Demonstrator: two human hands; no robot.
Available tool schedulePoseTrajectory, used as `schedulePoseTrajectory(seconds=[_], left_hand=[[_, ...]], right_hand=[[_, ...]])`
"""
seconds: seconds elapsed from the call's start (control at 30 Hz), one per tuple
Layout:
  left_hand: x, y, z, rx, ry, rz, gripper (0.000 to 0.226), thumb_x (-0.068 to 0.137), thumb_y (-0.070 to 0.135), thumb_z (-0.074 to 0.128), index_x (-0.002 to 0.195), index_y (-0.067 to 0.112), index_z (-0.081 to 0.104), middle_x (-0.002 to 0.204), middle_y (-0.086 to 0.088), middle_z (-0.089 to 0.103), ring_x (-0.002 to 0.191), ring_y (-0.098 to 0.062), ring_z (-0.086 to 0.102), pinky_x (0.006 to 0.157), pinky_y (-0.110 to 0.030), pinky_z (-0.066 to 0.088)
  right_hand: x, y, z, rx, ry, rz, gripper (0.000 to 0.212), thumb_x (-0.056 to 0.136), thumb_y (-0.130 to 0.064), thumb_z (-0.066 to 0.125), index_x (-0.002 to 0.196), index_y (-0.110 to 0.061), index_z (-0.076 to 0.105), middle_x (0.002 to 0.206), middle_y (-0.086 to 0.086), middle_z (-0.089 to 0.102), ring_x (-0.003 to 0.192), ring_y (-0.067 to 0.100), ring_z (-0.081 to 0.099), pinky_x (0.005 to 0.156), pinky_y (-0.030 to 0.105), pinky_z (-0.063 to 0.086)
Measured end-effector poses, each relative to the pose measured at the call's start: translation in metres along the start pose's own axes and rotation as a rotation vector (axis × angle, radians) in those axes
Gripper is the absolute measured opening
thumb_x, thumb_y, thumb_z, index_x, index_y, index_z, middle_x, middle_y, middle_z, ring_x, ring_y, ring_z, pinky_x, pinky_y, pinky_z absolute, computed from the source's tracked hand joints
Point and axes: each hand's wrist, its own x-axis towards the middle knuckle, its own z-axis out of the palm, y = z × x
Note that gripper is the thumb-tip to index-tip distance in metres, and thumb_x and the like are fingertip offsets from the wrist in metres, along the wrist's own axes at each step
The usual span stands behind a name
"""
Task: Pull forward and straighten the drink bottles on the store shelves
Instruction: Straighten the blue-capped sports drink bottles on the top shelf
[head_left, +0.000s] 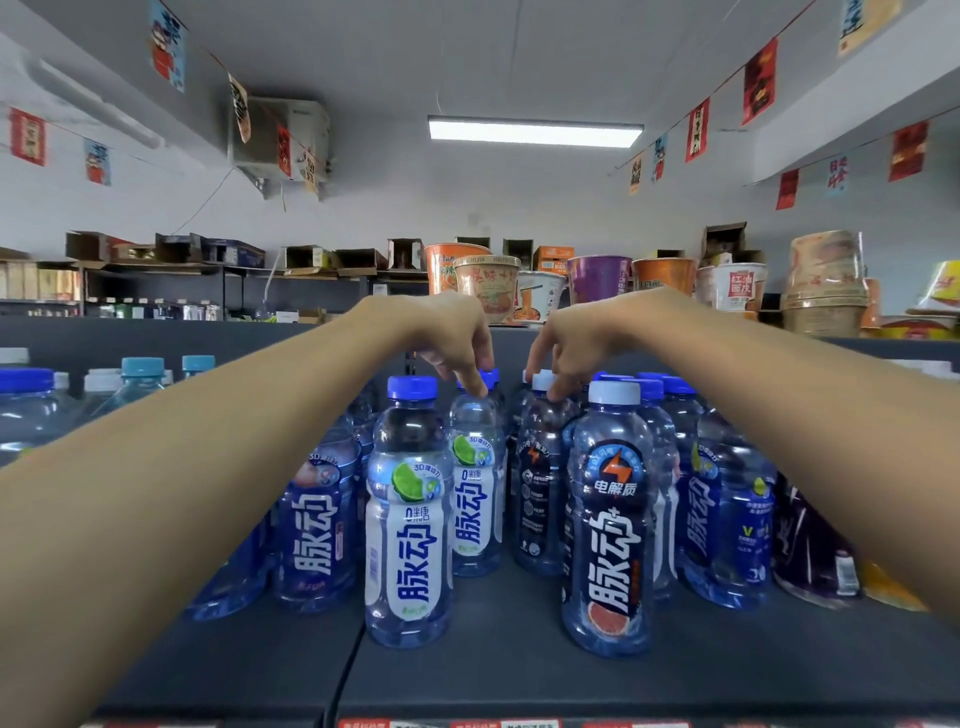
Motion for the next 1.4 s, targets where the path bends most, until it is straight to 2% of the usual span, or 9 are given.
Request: schedulePoseTrajectory(seconds=[0.2,0.33,0.53,0.67,0.8,1.07,1.2,1.3,1.4], left_hand=[[0.008,-0.006,0.006,-0.006,0.042,0.006,0.030,0.066,0.041,0.091,0.088,0.028,0.074,0.078,0.014,0.072,0.070,-0.006,0.068,0.042,-0.007,0.041],[0.008,-0.004,0.007,0.018,0.038,0.002,0.033,0.067,0.041,0.091,0.091,0.025,0.074,0.069,0.018,0.070,0.055,0.001,0.065,0.040,-0.008,0.040],[0.010,0.000,0.006,-0.025,-0.126,-0.049,0.057,0.071,0.037,0.089,0.119,0.020,0.065,0.104,-0.002,0.073,0.070,-0.012,0.075,0.059,-0.019,0.057],[0.011,0.002,0.007,-0.039,-0.135,-0.049,0.046,0.079,0.029,0.085,0.119,0.018,0.066,0.078,0.001,0.077,0.069,-0.014,0.075,0.059,-0.019,0.054],[0.008,0.004,0.005,-0.088,-0.152,-0.065,0.038,0.081,0.024,0.083,0.115,0.014,0.067,0.078,0.000,0.077,0.073,-0.019,0.076,0.072,-0.028,0.055],[0.000,0.010,0.007,-0.082,-0.109,-0.048,0.035,0.083,0.026,0.082,0.113,0.017,0.068,0.067,0.006,0.074,0.070,-0.013,0.075,0.049,-0.013,0.050],[-0.010,0.011,0.007,-0.065,-0.099,-0.034,0.050,0.081,0.034,0.082,0.125,0.018,0.066,0.095,0.000,0.076,0.068,-0.008,0.074,0.056,-0.014,0.052],[-0.024,0.010,-0.001,-0.035,-0.083,-0.011,0.069,0.084,0.048,0.074,0.142,0.016,0.052,0.128,-0.002,0.065,0.084,-0.009,0.072,0.082,-0.026,0.056],[-0.051,0.006,-0.003,-0.025,0.040,0.030,0.052,0.088,0.054,0.068,0.128,0.022,0.064,0.120,0.008,0.068,0.098,-0.005,0.064,0.093,-0.030,0.052]], right_hand=[[0.001,-0.003,0.003,-0.163,0.028,0.039,0.060,0.073,-0.077,0.065,0.081,-0.018,0.078,0.068,-0.007,0.074,0.069,0.013,0.068,0.068,0.030,0.052],[0.004,-0.014,0.005,-0.284,0.044,0.072,0.074,0.071,-0.085,0.056,0.062,-0.013,0.071,0.061,-0.001,0.071,0.069,0.022,0.071,0.072,0.035,0.057],[0.002,-0.012,0.006,-0.122,-0.059,0.030,0.041,0.084,-0.064,0.066,0.102,-0.028,0.073,0.073,-0.014,0.074,0.074,0.013,0.074,0.085,0.040,0.058],[-0.001,-0.011,0.003,-0.020,-0.082,-0.004,0.023,0.087,-0.052,0.071,0.103,-0.035,0.073,0.076,-0.013,0.075,0.072,0.010,0.072,0.089,0.039,0.056],[-0.006,-0.012,-0.001,0.014,-0.106,-0.018,0.022,0.086,-0.044,0.074,0.106,-0.034,0.074,0.073,-0.015,0.073,0.071,0.010,0.069,0.090,0.038,0.056],[-0.013,-0.009,0.000,0.053,-0.078,-0.013,0.028,0.084,-0.036,0.079,0.111,-0.036,0.072,0.070,-0.015,0.071,0.087,0.020,0.070,0.094,0.044,0.054],[-0.021,-0.013,0.001,0.026,-0.056,-0.016,0.044,0.084,-0.044,0.076,0.126,-0.040,0.066,0.089,-0.015,0.070,0.092,0.019,0.070,0.097,0.043,0.052],[-0.037,-0.009,-0.005,0.028,0.037,-0.029,0.055,0.088,-0.057,0.064,0.138,-0.036,0.056,0.113,-0.010,0.069,0.093,0.012,0.071,0.090,0.032,0.051],[-0.060,-0.006,0.002,0.006,0.279,-0.101,0.041,0.093,-0.061,0.053,0.117,-0.032,0.069,0.083,-0.020,0.071,0.070,-0.008,0.065,0.065,0.013,0.041]])
